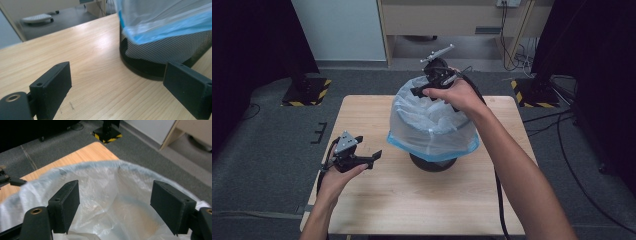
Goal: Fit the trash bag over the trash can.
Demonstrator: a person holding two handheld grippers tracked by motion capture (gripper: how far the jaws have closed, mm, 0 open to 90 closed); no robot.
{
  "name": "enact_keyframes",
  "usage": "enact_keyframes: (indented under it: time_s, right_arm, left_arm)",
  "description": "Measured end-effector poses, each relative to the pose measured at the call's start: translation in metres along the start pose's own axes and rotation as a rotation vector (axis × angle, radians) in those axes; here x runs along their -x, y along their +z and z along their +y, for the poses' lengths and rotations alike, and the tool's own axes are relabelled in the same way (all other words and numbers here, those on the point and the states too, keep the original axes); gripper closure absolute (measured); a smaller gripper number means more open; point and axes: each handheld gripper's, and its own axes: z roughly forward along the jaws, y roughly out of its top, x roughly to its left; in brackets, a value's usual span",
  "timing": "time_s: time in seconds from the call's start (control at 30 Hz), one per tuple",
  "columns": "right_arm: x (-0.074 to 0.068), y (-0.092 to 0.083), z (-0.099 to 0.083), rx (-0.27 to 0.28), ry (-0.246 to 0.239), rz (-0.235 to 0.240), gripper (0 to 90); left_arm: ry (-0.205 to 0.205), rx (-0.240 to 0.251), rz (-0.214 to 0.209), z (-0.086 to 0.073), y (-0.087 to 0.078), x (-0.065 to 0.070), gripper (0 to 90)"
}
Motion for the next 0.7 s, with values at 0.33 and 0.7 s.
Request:
enact_keyframes:
  time_s: [0.33, 0.7]
  right_arm:
    - [0.0, 0.02, -0.01, -0.084, -0.031, 0.011, 31.0]
    - [-0.002, 0.044, -0.028, -0.203, -0.035, 0.046, 24.6]
  left_arm:
    - [-0.031, -0.043, 0.019, -0.01, 0.017, -0.012, 7.5]
    - [-0.103, -0.034, 0.014, -0.021, 0.011, -0.023, 7.7]
